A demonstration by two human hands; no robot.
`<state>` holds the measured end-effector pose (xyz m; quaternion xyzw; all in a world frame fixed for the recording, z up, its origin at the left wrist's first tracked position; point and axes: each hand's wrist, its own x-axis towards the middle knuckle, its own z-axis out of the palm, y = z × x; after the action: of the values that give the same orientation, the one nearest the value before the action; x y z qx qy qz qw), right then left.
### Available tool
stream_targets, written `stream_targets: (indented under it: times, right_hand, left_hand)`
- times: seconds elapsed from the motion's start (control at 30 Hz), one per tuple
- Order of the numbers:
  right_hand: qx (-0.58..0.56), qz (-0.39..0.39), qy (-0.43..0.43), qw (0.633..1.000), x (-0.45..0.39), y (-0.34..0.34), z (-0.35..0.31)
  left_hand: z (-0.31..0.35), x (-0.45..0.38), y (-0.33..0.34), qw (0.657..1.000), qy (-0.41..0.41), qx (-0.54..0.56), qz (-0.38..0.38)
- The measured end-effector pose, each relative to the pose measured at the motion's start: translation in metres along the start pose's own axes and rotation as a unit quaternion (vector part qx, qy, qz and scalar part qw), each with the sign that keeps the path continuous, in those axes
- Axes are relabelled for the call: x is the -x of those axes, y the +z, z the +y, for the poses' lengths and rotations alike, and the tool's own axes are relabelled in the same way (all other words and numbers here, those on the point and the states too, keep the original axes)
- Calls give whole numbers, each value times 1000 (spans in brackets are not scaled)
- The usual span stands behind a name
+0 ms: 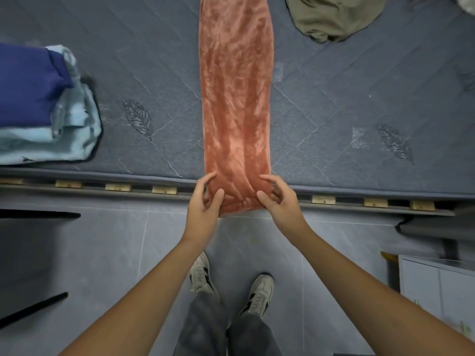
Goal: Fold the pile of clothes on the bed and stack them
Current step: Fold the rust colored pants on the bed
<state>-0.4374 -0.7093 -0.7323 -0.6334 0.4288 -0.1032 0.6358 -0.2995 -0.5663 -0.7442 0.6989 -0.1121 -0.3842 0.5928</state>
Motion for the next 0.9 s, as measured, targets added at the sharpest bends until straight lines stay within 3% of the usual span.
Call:
stream_targets:
  times: [0.17, 0.37, 0.57, 0.9]
  right_hand:
    - [-114, -9, 75, 991, -7, -17, -40]
    - [-153, -18, 123, 980, -64, -35, -92]
    - [-169, -52, 131, 976, -148, -42, -129]
    - [-165, -14, 178, 970, -320, -13, -147]
  left_hand:
    - [42, -6, 1, 995, -92, 44, 21]
    - [92, -63, -2, 994, -100, 50, 12]
    - [132, -149, -6, 984, -132, 117, -8]
    - [137, -332, -31, 963, -198, 179, -42]
